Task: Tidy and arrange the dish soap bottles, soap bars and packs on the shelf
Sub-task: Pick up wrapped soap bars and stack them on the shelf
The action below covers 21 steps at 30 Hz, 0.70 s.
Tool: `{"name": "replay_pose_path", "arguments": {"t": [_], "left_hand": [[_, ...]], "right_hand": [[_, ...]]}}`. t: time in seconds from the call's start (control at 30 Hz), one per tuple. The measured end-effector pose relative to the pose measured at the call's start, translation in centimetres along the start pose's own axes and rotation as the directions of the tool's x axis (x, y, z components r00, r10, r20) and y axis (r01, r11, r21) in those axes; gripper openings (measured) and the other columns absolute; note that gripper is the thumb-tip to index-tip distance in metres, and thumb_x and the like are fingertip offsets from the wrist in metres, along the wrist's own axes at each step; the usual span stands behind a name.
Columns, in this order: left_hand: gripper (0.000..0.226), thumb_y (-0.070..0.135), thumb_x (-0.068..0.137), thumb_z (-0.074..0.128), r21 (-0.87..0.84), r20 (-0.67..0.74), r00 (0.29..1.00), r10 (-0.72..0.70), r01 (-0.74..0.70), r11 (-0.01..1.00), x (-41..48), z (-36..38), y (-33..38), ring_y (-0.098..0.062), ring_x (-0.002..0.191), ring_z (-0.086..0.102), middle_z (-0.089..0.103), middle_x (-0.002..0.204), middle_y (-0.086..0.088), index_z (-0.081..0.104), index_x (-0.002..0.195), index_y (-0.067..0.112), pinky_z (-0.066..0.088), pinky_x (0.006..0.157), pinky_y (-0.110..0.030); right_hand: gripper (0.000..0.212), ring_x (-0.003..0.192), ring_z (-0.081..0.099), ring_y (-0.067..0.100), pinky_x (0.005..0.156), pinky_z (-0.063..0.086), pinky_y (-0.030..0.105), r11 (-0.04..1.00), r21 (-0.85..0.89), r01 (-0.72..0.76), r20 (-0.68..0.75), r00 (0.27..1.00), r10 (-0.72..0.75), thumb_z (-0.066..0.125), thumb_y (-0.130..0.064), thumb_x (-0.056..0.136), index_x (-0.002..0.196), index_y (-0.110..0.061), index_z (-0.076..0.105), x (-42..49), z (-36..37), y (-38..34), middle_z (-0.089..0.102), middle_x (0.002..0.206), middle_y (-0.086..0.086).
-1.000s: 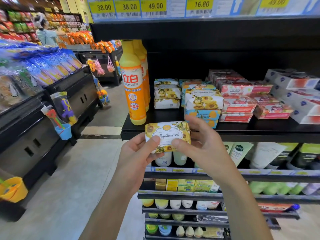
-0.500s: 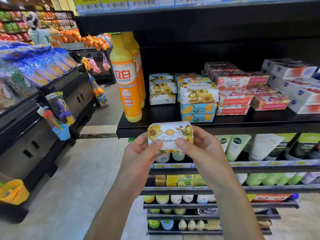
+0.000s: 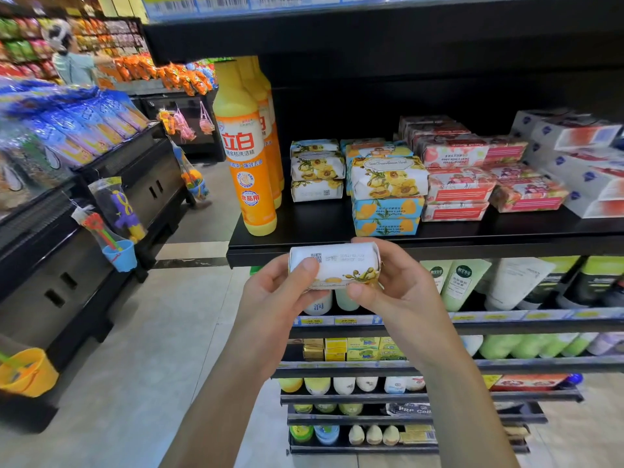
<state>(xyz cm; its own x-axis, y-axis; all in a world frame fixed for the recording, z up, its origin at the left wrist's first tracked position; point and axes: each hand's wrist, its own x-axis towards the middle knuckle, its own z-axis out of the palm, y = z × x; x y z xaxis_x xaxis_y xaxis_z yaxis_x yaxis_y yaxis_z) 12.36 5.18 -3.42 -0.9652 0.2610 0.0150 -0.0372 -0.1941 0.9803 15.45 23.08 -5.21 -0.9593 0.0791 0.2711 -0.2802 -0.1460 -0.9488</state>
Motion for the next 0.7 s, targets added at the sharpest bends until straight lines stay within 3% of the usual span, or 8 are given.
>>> {"name": "replay_pose_path", "arguments": {"t": [0.13, 0.23, 0.3, 0.43, 0.53, 0.7], "left_hand": [[0.055, 0.035, 0.081, 0.078, 0.034, -0.027, 0.999, 0.028, -0.027, 0.999, 0.19, -0.22, -0.14, -0.025, 0.119, 0.068, 0.074, 0.121, -0.009, 0.065, 0.13, 0.013, 0.056, 0.1, -0.041], [0.057, 0.036, 0.078, 0.084, 0.043, -0.047, 0.999, 0.024, -0.022, 0.999, 0.12, -0.21, -0.46, -0.026, 0.12, 0.067, 0.073, 0.122, -0.009, 0.067, 0.129, 0.018, 0.056, 0.1, -0.042], [0.056, 0.036, 0.076, 0.081, 0.048, -0.058, 0.998, 0.024, -0.021, 0.999, 0.02, -0.12, -0.58, -0.025, 0.119, 0.067, 0.073, 0.121, -0.007, 0.068, 0.129, 0.022, 0.055, 0.101, -0.044], [0.058, 0.033, 0.076, 0.085, 0.031, -0.056, 0.998, 0.027, -0.026, 0.999, -0.14, 0.19, -0.5, -0.022, 0.115, 0.07, 0.075, 0.118, -0.005, 0.066, 0.129, 0.022, 0.056, 0.1, -0.042], [0.06, 0.03, 0.073, 0.075, 0.02, -0.043, 0.998, 0.035, -0.034, 0.999, -0.29, 0.29, -0.43, -0.019, 0.112, 0.071, 0.076, 0.116, -0.003, 0.064, 0.131, 0.023, 0.057, 0.097, -0.038], [0.058, 0.011, 0.087, 0.073, 0.043, -0.002, 0.999, 0.036, -0.036, 0.998, -0.51, 0.13, -0.28, -0.016, 0.118, 0.068, 0.074, 0.122, 0.004, 0.057, 0.139, 0.031, 0.054, 0.102, -0.037]], "right_hand": [[0.059, 0.119, 0.064, 0.014, 0.093, 0.055, 0.029, 0.995, 0.035, -0.096, -0.026, 0.995, 0.096, 0.084, -0.022, 0.08, 0.134, -0.025, 0.062, 0.01, 0.1, -0.01, 0.07, 0.126, -0.002], [0.071, 0.114, 0.069, 0.021, 0.103, 0.054, 0.044, 0.982, 0.031, -0.186, -0.063, 0.98, 0.187, 0.083, -0.049, 0.07, 0.133, -0.024, 0.062, -0.02, 0.36, 0.11, 0.07, 0.126, 0.0], [0.073, 0.108, 0.073, 0.023, 0.104, 0.053, 0.049, 0.979, 0.035, -0.2, -0.081, 0.976, 0.203, 0.082, -0.053, 0.069, 0.131, -0.019, 0.063, -0.11, 0.53, 0.11, 0.071, 0.124, 0.003], [0.067, 0.108, 0.072, 0.023, 0.105, 0.053, 0.05, 0.979, 0.031, -0.203, -0.104, 0.973, 0.205, 0.082, -0.051, 0.071, 0.126, -0.017, 0.067, -0.28, 0.79, 0.12, 0.073, 0.12, 0.005], [0.064, 0.114, 0.069, 0.023, 0.105, 0.052, 0.048, 0.977, 0.063, -0.205, -0.129, 0.969, 0.212, 0.085, -0.047, 0.068, 0.125, -0.022, 0.068, -0.33, 0.88, 0.28, 0.073, 0.122, 0.006], [0.056, 0.115, 0.069, 0.023, 0.087, 0.057, 0.027, 0.979, 0.136, -0.152, -0.116, 0.979, 0.168, 0.084, -0.021, 0.073, 0.127, -0.021, 0.067, -0.58, 0.66, 0.16, 0.074, 0.119, 0.005]]}}
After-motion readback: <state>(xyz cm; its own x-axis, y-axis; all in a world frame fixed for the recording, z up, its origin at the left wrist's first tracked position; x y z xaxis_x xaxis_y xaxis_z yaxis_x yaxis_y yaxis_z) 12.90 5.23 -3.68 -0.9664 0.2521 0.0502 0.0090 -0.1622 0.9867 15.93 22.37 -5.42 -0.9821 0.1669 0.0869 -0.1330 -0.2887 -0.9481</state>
